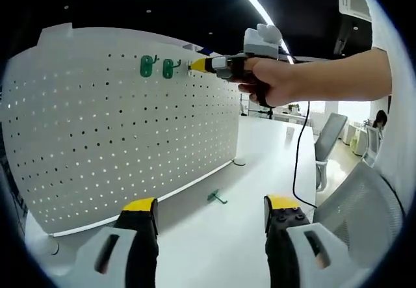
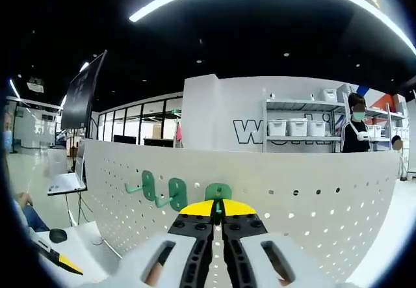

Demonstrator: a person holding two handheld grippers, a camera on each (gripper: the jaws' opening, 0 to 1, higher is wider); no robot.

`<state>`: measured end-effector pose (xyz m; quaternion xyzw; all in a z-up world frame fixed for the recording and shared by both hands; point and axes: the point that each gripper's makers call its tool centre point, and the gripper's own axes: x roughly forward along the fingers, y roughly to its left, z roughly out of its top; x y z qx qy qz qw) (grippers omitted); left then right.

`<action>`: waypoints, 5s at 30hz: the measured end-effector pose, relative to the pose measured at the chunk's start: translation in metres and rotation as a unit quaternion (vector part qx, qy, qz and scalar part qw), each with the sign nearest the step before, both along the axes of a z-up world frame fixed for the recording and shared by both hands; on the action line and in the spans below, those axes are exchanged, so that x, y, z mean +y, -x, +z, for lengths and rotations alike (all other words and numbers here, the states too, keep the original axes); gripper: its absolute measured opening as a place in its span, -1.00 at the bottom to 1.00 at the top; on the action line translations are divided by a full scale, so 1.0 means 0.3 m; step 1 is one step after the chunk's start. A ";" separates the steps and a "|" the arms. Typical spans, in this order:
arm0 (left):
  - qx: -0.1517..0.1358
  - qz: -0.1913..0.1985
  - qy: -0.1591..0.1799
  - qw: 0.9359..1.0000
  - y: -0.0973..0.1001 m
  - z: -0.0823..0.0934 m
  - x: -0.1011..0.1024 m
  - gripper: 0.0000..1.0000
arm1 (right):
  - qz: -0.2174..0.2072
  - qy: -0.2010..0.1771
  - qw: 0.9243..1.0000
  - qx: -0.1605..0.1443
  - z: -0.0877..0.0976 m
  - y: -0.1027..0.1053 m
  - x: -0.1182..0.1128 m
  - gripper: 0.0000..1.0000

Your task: Insert the hook assembly into the mounting plate slot until the hook locks in place.

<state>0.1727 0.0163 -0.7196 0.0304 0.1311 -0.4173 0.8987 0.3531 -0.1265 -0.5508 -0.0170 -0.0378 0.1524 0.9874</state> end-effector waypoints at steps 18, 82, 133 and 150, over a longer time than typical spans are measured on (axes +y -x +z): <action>0.007 0.001 0.002 1.000 -0.004 -0.007 -0.001 0.31 | -0.016 0.012 1.000 -0.011 -0.003 -0.032 0.005 -0.99; 0.016 0.004 0.008 1.000 0.000 -0.009 -0.001 0.27 | 0.021 0.033 0.999 -0.013 -0.069 0.032 0.084 0.00; 0.008 0.004 0.010 1.000 -0.005 0.011 0.004 0.30 | 0.118 0.044 0.992 0.006 -0.209 0.247 0.056 0.11; 0.007 0.003 0.009 1.000 -0.005 0.010 0.004 0.33 | 0.121 0.044 0.991 0.035 -0.300 0.330 0.024 0.18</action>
